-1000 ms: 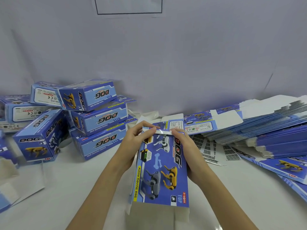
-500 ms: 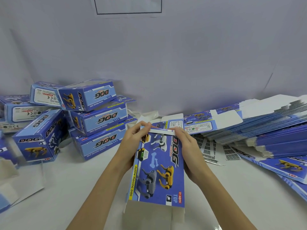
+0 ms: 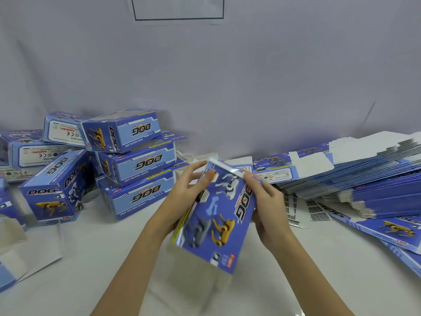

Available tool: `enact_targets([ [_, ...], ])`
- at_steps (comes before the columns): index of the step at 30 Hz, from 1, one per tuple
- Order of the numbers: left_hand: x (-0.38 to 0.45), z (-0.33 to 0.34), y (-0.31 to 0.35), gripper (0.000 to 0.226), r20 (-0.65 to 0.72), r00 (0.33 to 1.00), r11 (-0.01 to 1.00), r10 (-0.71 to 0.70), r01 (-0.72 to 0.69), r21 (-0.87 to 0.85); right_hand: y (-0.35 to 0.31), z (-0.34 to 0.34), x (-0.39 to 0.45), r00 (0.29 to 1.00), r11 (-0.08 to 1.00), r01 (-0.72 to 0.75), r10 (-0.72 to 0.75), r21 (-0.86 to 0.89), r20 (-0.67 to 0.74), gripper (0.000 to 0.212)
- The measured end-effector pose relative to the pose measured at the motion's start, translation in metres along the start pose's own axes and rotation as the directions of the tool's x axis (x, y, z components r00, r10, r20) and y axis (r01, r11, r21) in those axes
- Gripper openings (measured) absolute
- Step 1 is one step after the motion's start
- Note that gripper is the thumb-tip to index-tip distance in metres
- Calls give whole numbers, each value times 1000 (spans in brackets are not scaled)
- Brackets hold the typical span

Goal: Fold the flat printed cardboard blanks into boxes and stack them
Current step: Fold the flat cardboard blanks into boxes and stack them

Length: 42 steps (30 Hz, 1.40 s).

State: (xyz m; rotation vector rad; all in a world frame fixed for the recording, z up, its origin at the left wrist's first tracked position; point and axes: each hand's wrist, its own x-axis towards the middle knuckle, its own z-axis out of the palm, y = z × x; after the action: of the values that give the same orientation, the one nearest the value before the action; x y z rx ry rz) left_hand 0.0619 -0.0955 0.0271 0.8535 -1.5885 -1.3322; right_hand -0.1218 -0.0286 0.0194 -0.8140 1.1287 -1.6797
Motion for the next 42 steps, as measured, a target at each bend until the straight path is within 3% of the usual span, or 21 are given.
enact_targets([
  [4, 0, -9, 1, 45, -30, 958, 888, 286, -253, 384, -4, -5, 6, 933, 949, 257, -195, 181, -303, 18],
  [7, -4, -1, 3, 71, 21, 823, 597, 568, -430, 677, -5, -10, 7, 864, 906, 390, -297, 165, -407, 27],
  [9, -6, 10, -1, 102, 116, 821, 460, 560, -424, 780, -2, -9, 5, 862, 900, 406, -320, 158, -392, 39],
  [11, -5, 21, -9, 129, 159, 870, 390, 466, -363, 846, 3, -4, 2, 888, 905, 391, -323, 165, -328, 47],
  [16, 2, 16, -22, 139, 105, 893, 474, 437, -328, 817, 6, 1, -3, 893, 902, 431, -429, -18, -135, 43],
  [21, 8, -1, -28, 139, 108, 855, 339, 507, -313, 887, -4, -14, 3, 906, 881, 421, -400, -214, 136, 45],
  [25, 10, -9, -31, 132, 228, 805, 211, 548, -397, 893, -13, -23, 6, 921, 897, 356, -288, -262, 263, 60],
  [28, 7, -3, -31, 136, 261, 823, 185, 505, -398, 899, -8, -21, 7, 908, 876, 393, -324, -278, 264, 63],
  [30, 3, 10, -28, 136, 240, 829, 233, 506, -400, 886, 3, -17, 7, 888, 831, 447, -367, -330, 279, 61],
  [35, -5, 33, -18, 126, 195, 768, 238, 610, -413, 879, 17, -7, 2, 829, 668, 558, -426, -493, 363, 55],
  [38, -5, 31, -14, 125, 169, 769, 267, 617, -406, 874, 8, -9, 0, 831, 735, 546, -414, -403, 370, 55],
  [42, -3, 26, -14, 130, 172, 761, 211, 626, -378, 902, 4, -11, -2, 838, 776, 527, -410, -345, 359, 55],
])
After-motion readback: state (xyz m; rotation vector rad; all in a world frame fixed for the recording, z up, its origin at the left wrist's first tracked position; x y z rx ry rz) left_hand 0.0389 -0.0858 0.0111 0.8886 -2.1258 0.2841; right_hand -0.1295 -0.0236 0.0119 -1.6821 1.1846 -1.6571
